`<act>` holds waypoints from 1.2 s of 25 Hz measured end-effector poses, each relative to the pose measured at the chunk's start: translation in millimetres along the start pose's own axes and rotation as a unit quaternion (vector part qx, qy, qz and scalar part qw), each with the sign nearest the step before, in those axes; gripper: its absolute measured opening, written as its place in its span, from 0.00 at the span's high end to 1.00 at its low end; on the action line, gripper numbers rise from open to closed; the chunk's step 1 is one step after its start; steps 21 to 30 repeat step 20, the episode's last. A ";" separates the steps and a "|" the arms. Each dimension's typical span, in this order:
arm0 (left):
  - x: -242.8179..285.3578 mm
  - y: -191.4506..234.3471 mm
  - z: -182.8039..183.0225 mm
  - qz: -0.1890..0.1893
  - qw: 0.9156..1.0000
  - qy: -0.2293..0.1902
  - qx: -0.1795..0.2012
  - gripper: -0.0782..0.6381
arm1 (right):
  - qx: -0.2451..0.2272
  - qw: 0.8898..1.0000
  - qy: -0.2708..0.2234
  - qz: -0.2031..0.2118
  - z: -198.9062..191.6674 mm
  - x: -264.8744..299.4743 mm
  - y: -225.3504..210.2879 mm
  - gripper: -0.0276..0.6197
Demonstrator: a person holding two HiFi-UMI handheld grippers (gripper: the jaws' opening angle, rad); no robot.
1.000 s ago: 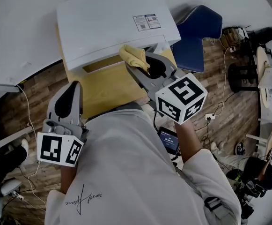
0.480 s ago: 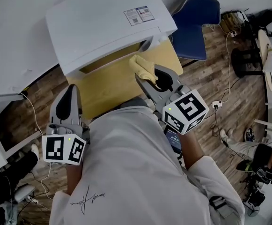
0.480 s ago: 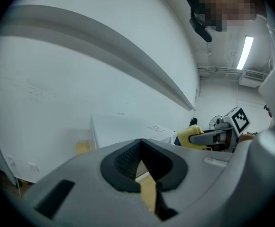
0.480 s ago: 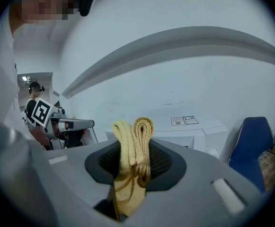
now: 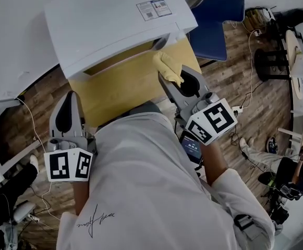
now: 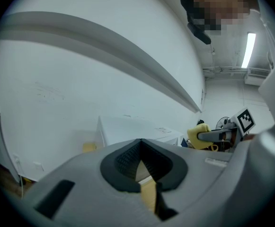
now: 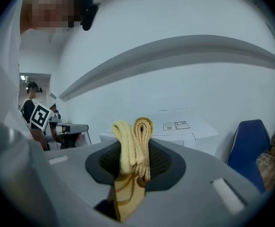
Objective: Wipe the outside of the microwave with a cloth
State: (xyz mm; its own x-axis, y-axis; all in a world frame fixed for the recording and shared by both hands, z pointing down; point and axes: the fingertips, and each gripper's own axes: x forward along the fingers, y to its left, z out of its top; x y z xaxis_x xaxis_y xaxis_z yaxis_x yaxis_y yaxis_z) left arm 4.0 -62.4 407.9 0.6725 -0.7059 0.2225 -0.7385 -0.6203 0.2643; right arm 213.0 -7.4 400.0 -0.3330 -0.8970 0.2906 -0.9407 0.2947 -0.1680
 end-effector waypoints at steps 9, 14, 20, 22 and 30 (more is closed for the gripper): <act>0.3 8.9 3.3 0.017 1.000 0.000 0.003 0.90 | -0.015 1.000 0.003 -0.001 5.9 6.6 2.1 0.78; -4.3 16.3 7.6 0.030 1.000 -0.007 0.003 0.90 | -0.011 1.000 0.001 -0.010 5.5 4.4 0.5 0.78; -8.2 18.0 5.7 0.047 0.999 -0.011 -0.015 0.90 | -0.006 1.000 0.006 -0.011 5.3 0.8 0.7 0.78; -8.2 18.0 5.7 0.047 0.999 -0.011 -0.015 0.90 | -0.006 1.000 0.006 -0.011 5.3 0.8 0.7 0.78; -8.2 18.0 5.7 0.047 0.999 -0.011 -0.015 0.90 | -0.006 1.000 0.006 -0.011 5.3 0.8 0.7 0.78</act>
